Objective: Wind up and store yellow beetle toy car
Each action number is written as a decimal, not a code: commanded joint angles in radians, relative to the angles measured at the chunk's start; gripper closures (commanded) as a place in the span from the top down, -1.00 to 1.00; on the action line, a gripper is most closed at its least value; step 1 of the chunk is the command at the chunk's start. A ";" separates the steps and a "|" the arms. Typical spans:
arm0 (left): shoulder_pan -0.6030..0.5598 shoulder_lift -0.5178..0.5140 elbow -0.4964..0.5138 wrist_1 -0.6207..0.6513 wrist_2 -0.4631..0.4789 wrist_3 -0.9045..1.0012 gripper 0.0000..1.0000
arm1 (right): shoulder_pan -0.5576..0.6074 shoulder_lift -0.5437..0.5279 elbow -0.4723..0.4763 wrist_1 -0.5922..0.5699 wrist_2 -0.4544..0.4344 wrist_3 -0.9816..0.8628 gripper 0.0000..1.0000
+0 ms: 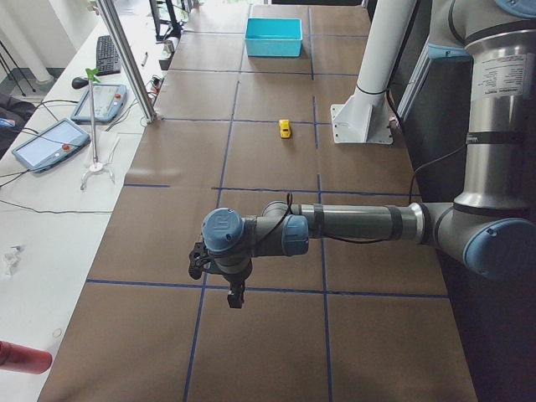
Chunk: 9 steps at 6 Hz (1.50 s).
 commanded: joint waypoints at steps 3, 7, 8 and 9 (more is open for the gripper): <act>0.000 0.004 0.004 -0.002 0.000 0.006 1.00 | 0.000 0.000 0.000 0.000 0.000 0.000 1.00; 0.036 -0.005 0.005 -0.129 -0.003 0.003 1.00 | 0.000 0.000 -0.002 0.000 0.000 0.000 1.00; 0.078 -0.019 0.004 -0.127 -0.002 0.005 1.00 | 0.000 0.000 -0.002 0.000 0.000 0.000 1.00; 0.118 -0.046 0.005 -0.127 -0.002 0.005 1.00 | 0.000 0.000 -0.002 0.000 0.000 0.000 1.00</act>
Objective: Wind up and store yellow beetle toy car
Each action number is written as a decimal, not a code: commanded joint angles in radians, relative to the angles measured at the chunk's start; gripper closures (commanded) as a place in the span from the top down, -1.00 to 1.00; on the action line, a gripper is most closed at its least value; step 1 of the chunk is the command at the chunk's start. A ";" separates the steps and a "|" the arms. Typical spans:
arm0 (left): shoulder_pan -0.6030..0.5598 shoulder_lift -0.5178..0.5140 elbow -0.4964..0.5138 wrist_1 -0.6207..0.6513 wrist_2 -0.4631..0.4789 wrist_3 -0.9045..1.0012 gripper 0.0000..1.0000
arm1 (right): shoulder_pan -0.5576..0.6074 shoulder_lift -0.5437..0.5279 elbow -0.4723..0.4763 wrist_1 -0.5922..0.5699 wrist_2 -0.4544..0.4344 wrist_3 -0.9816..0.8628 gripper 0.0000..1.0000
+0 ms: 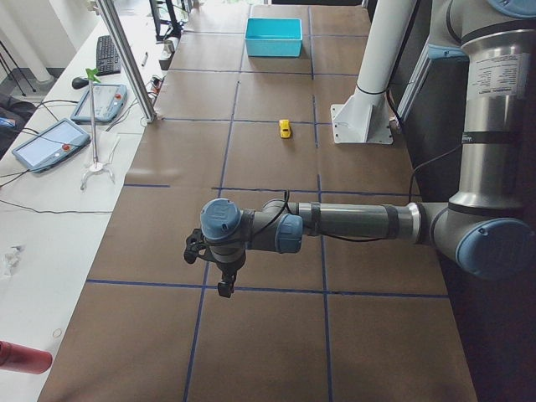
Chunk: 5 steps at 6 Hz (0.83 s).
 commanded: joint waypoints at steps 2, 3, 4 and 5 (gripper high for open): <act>0.174 -0.109 0.001 -0.001 0.002 0.002 1.00 | 0.000 -0.002 -0.005 0.000 0.000 0.000 1.00; 0.231 -0.155 -0.008 -0.001 0.005 0.002 1.00 | 0.000 -0.002 -0.008 0.000 0.000 -0.002 1.00; 0.292 -0.200 -0.017 -0.001 0.005 0.000 1.00 | 0.000 0.000 -0.008 0.000 0.000 0.000 1.00; 0.347 -0.256 -0.021 -0.001 0.007 0.000 1.00 | 0.000 0.000 -0.008 0.000 0.000 0.000 1.00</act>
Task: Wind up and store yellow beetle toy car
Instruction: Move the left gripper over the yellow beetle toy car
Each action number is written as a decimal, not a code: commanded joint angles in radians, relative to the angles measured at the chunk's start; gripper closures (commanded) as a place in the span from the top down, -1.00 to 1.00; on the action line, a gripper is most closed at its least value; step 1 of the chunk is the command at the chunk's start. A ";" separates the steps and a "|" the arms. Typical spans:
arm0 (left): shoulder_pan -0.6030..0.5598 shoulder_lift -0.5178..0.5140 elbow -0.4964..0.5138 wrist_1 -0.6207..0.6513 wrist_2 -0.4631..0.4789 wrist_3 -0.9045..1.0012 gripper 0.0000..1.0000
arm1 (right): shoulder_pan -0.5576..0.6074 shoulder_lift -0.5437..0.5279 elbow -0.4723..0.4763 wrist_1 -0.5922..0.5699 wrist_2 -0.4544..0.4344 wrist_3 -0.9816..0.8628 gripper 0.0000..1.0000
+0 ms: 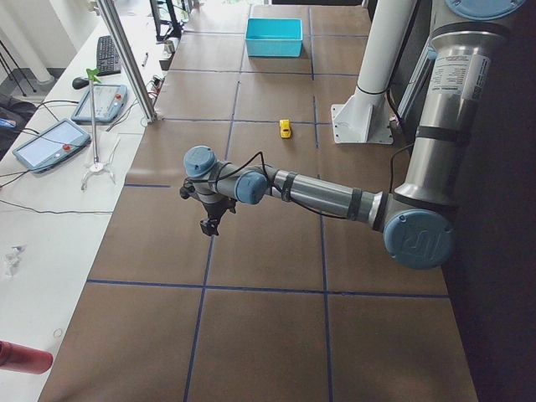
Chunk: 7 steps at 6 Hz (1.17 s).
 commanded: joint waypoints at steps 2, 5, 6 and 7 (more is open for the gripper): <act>0.197 -0.163 0.007 0.002 0.006 0.000 1.00 | 0.000 0.000 0.000 0.001 0.000 0.000 1.00; 0.354 -0.313 -0.008 0.002 0.125 -0.002 1.00 | 0.000 0.000 0.000 0.000 0.000 0.000 1.00; 0.421 -0.358 -0.017 0.002 0.204 -0.003 1.00 | 0.000 0.000 0.000 0.000 0.000 0.000 1.00; 0.514 -0.411 -0.020 0.002 0.277 0.000 1.00 | 0.000 0.000 0.000 0.001 0.000 0.000 1.00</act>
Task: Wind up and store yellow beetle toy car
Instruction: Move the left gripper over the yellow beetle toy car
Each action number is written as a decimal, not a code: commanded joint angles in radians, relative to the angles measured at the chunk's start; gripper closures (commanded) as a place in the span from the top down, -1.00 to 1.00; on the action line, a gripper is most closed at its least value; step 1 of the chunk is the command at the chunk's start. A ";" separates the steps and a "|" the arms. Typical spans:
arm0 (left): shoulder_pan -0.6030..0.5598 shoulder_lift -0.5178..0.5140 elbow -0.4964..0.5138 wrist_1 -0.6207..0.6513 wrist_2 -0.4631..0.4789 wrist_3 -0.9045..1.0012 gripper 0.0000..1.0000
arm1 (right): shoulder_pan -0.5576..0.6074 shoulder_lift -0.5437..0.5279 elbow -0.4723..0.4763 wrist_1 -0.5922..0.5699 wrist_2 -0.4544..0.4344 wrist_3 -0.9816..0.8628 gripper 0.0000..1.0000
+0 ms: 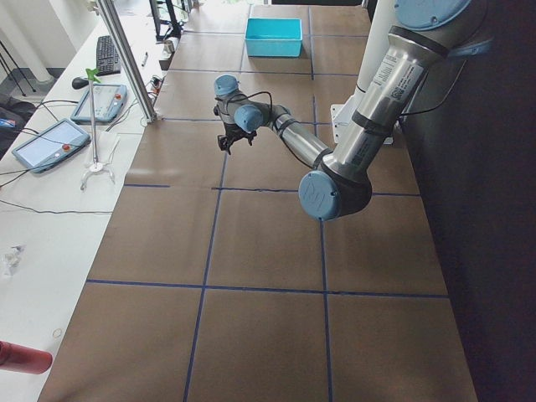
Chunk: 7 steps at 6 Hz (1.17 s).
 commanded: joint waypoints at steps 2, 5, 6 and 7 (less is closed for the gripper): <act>0.233 -0.201 0.009 0.009 0.112 0.003 1.00 | 0.000 0.000 0.000 0.001 0.000 0.000 1.00; 0.285 -0.332 0.034 0.104 0.191 0.014 1.00 | 0.000 0.000 0.000 0.000 0.000 0.000 1.00; 0.328 -0.337 0.037 0.123 0.195 0.023 1.00 | 0.000 0.000 -0.002 0.001 0.000 0.000 1.00; 0.331 -0.351 0.040 0.180 0.195 0.026 1.00 | 0.000 0.000 -0.002 0.000 0.000 0.000 1.00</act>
